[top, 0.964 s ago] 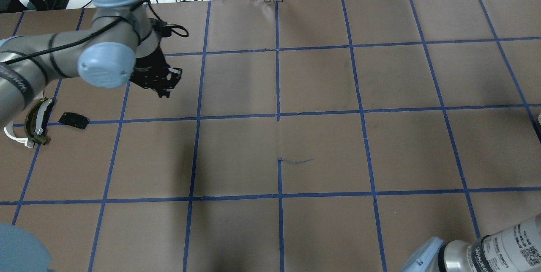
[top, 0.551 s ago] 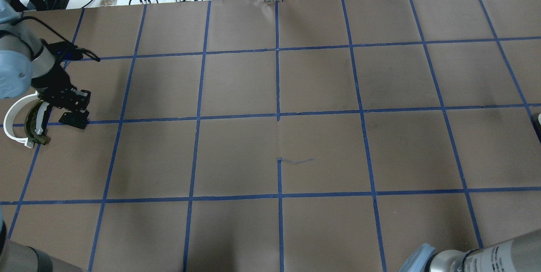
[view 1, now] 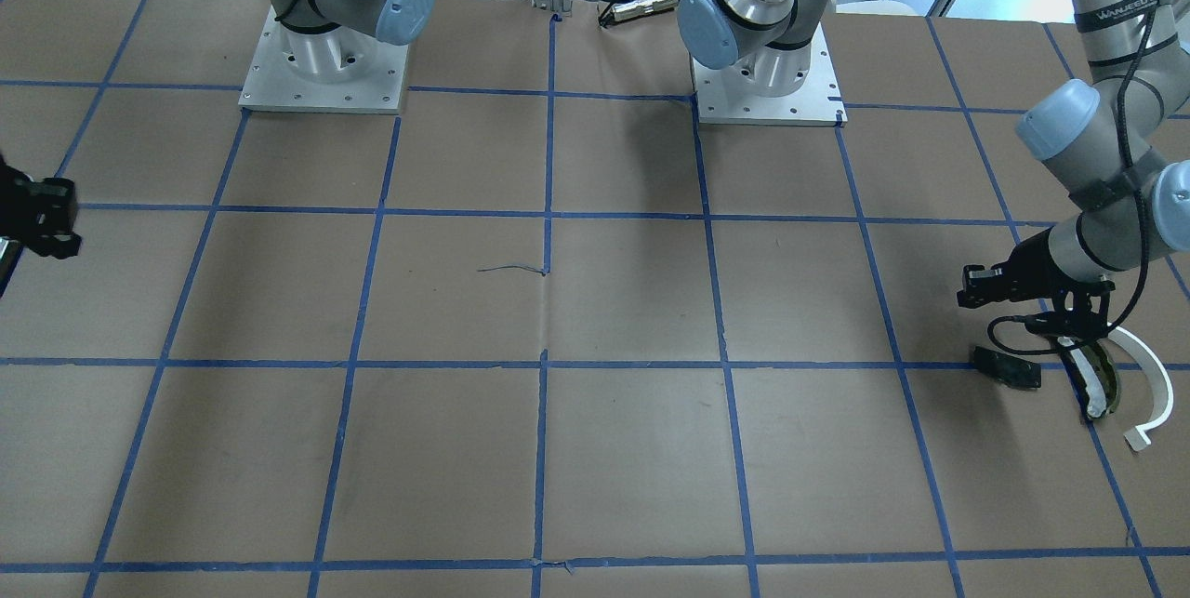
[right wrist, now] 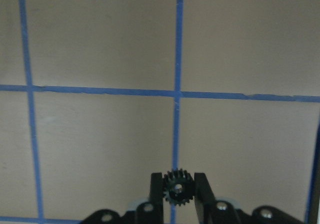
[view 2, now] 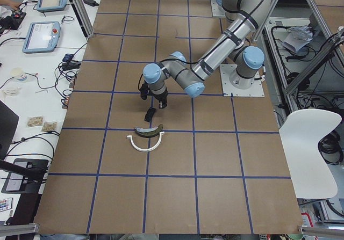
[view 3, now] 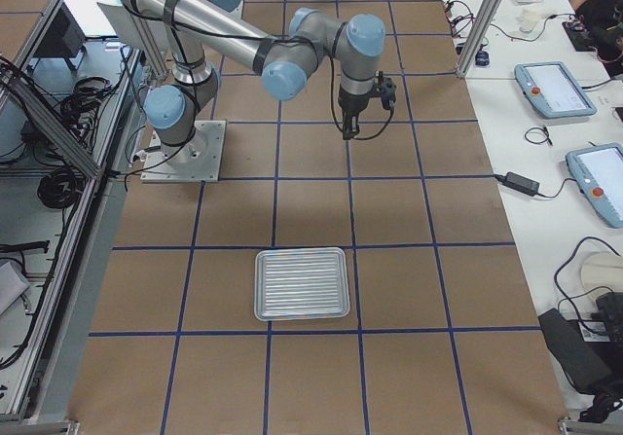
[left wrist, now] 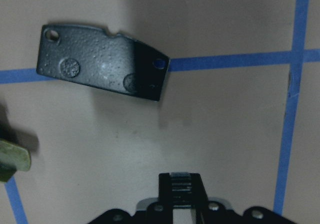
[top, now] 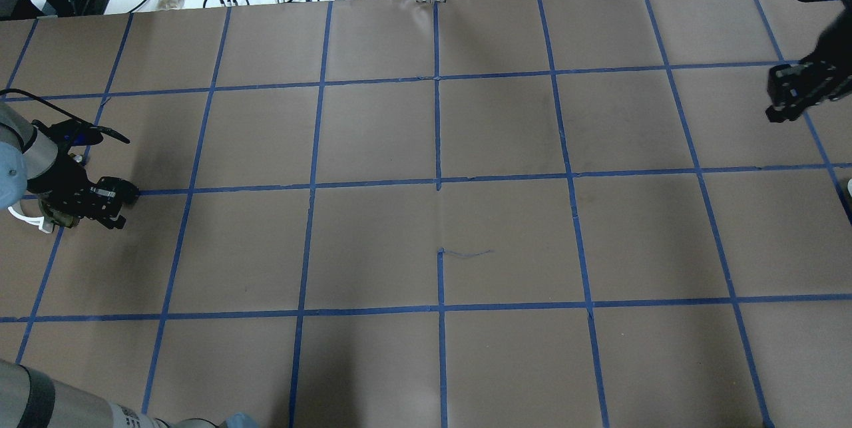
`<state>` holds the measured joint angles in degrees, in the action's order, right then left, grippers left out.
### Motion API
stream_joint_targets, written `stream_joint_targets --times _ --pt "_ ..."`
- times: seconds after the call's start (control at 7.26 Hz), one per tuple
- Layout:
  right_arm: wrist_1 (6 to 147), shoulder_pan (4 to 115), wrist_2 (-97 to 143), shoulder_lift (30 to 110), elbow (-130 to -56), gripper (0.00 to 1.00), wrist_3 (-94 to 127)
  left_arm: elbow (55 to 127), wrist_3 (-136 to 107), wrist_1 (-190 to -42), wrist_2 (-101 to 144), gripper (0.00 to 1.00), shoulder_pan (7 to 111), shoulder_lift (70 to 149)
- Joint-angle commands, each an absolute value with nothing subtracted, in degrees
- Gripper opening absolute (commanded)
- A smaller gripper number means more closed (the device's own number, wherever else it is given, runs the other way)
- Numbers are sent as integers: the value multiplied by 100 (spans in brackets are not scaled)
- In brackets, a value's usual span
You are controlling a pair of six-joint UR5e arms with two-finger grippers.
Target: Place bearing gear from tray to pile
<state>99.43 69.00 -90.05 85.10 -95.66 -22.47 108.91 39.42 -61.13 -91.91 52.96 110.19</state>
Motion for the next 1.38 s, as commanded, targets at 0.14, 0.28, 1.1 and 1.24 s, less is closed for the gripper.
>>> stream_joint_targets --times 0.14,0.28,1.1,1.24 --pt "10097 9319 -8913 8282 -9379 0 562 10969 3894 -5730 -8879 80 5273 11171" --pt "10447 9934 -8912 7975 -9256 1 1328 10873 3841 -5757 -8877 87 5291 11093" --pt "11733 11276 -8974 6321 -9289 0 2013 10231 1053 -6504 -8816 94 7107 10530" --pt "11820 11337 -8974 6189 -9299 0 1995 10239 559 -6504 -8789 94 7458 10573"
